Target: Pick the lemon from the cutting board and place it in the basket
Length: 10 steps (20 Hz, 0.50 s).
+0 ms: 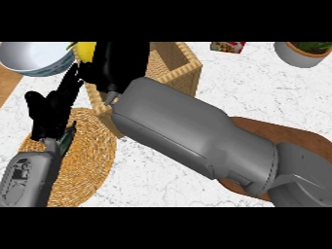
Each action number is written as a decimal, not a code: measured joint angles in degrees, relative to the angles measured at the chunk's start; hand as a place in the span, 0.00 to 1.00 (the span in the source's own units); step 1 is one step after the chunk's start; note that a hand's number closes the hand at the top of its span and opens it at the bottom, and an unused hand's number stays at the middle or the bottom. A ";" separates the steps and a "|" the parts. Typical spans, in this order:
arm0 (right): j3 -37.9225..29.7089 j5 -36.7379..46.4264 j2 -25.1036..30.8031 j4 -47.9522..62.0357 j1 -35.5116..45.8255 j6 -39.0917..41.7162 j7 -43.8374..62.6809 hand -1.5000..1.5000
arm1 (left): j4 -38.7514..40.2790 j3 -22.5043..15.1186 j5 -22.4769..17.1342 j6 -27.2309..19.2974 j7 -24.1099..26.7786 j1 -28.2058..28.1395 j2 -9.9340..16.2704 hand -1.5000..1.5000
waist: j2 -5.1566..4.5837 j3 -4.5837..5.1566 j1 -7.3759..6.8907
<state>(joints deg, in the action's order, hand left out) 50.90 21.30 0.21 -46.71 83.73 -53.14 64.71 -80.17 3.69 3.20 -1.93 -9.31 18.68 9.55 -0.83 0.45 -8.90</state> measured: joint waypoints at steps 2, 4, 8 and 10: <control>0.71 -1.18 -0.02 2.66 0.58 0.13 0.19 1.00 | -0.15 0.06 0.05 0.07 0.27 -0.17 0.16 0.50 | -0.23 -0.01 0.01; 1.23 -2.56 -0.02 4.45 0.96 -0.03 0.25 1.00 | -0.01 0.26 -0.29 0.46 0.70 -0.15 0.29 0.50 | -0.44 -0.02 -0.05; 2.33 -5.45 -0.06 7.28 1.22 -0.22 0.28 1.00 | -0.37 0.62 -0.46 0.26 0.24 0.24 0.39 0.50 | -0.58 -0.08 0.21; 3.08 -6.79 -0.07 8.38 1.24 -0.23 0.29 1.00 | -0.42 0.60 -0.38 0.15 0.46 0.01 0.26 0.50 | -0.60 -0.09 0.33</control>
<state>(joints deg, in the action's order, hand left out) 53.98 14.51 0.14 -38.33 84.97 -53.37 65.00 -80.59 4.28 2.82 -1.78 -8.85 18.70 9.81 -1.43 0.36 -8.56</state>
